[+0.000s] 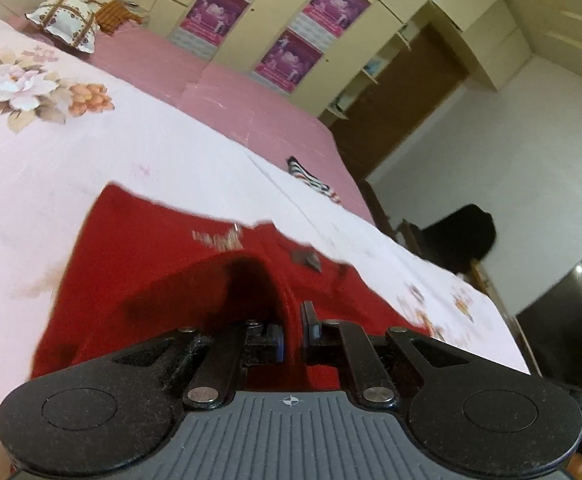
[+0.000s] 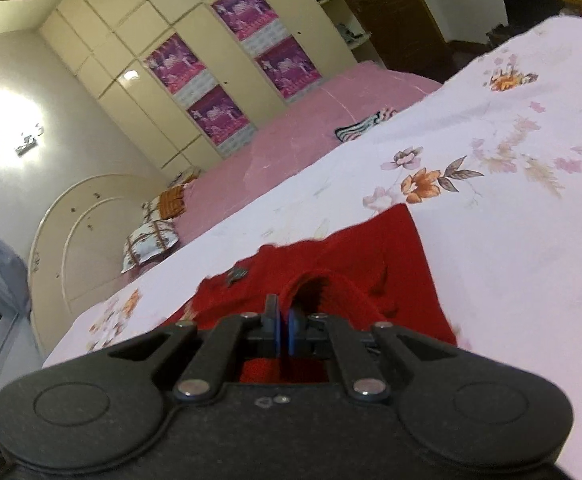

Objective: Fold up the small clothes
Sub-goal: 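Lift the held hem with both grippers and fold it toward the collar, then lower the hem onto the collar edge and open both grippers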

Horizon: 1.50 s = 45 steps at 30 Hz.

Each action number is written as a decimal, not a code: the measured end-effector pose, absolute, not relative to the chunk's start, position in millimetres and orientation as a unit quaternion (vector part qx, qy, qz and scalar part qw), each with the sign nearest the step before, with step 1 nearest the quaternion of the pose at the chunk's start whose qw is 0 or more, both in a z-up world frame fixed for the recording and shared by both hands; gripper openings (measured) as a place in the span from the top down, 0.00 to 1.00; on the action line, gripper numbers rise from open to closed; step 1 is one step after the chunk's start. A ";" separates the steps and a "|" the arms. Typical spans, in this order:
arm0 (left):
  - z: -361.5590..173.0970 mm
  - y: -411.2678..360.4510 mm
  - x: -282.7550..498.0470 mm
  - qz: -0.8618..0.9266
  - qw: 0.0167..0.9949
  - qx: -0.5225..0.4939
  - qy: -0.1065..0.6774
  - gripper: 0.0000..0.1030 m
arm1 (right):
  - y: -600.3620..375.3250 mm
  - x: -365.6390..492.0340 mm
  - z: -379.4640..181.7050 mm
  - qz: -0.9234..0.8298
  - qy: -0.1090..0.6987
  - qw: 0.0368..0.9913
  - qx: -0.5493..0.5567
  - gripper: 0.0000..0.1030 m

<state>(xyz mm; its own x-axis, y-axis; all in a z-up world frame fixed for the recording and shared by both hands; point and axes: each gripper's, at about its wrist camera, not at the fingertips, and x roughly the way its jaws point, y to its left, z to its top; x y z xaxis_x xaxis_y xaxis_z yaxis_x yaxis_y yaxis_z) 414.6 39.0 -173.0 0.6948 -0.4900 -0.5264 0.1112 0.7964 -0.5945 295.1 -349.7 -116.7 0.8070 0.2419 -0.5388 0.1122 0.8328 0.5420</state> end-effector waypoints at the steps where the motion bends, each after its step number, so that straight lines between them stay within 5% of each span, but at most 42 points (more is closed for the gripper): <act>1: -174.2 37.7 425.0 -0.167 0.881 -0.271 0.350 0.92 | -353.3 308.9 -122.2 0.032 0.311 0.904 0.290 0.95; 14: -204.7 39.0 506.9 -0.076 0.876 -0.273 0.391 0.92 | -373.9 391.1 -165.3 -0.005 0.348 0.885 0.309 0.94; 19: -192.2 45.1 502.2 -0.078 0.884 -0.263 0.379 0.92 | -374.0 395.0 -162.0 -0.032 0.350 0.885 0.305 0.79; 22: -183.2 53.7 495.1 -0.078 0.891 -0.256 0.367 0.92 | -376.2 386.2 -145.6 -0.065 0.322 0.905 0.269 0.59; 28: -165.4 46.7 475.3 -0.102 0.902 -0.222 0.355 0.92 | -355.6 366.2 -118.5 -0.058 0.278 0.941 0.182 0.59; 38: -214.8 20.5 482.3 -0.076 0.893 -0.182 0.404 0.92 | -279.9 393.6 -168.4 -0.010 0.365 0.931 0.004 0.64; 45: -212.2 32.7 473.5 -0.048 0.906 -0.165 0.388 0.96 | -328.4 383.9 -180.1 -0.070 0.360 0.930 0.011 0.63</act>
